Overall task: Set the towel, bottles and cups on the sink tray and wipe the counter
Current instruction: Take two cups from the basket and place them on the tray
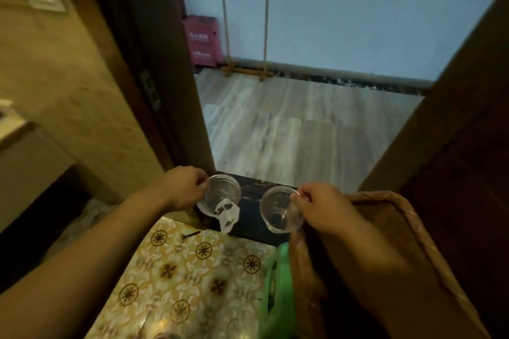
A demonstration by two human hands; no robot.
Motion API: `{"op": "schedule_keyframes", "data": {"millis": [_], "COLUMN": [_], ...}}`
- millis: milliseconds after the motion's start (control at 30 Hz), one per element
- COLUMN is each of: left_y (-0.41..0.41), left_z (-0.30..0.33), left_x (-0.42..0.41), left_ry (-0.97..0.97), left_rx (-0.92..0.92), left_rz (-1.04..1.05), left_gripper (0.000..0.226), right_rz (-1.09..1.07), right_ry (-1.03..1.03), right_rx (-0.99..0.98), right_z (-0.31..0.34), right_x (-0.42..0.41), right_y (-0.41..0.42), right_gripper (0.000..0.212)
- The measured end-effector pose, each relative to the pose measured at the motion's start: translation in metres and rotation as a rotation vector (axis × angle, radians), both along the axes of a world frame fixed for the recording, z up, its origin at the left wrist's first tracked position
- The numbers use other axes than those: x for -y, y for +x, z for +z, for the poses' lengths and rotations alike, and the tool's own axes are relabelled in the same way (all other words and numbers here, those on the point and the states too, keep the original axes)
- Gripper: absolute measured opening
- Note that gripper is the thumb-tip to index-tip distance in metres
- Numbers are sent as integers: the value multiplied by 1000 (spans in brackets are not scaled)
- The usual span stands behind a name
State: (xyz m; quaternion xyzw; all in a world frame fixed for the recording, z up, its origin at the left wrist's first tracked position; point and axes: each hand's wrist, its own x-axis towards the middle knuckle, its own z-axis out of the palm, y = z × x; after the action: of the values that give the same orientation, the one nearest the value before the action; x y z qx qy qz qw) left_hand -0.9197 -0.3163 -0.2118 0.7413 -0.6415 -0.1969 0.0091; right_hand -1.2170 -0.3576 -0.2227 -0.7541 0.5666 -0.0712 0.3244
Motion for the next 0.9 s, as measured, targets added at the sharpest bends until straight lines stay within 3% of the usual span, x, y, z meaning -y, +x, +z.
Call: {"op": "schedule_keyframes", "data": {"millis": [300,600,900], "left_y": [201,403,510], "left_z": [-9,-15,-7], "left_x": [-127,-261,-346], "left_ry": [19,-71,-137], "left_rx": [-65,-145,-132], "left_rz": [327,689,974], "left_gripper": [36,30,33], "right_rz": [321,616,796], "right_ry": [58,-50,-68], "right_rx": [-30,-79,5], "right_z": [-5,4,6], "right_x": [-31,-102,-150], "right_y": [233,487,642], "right_gripper": [31,30,25]}}
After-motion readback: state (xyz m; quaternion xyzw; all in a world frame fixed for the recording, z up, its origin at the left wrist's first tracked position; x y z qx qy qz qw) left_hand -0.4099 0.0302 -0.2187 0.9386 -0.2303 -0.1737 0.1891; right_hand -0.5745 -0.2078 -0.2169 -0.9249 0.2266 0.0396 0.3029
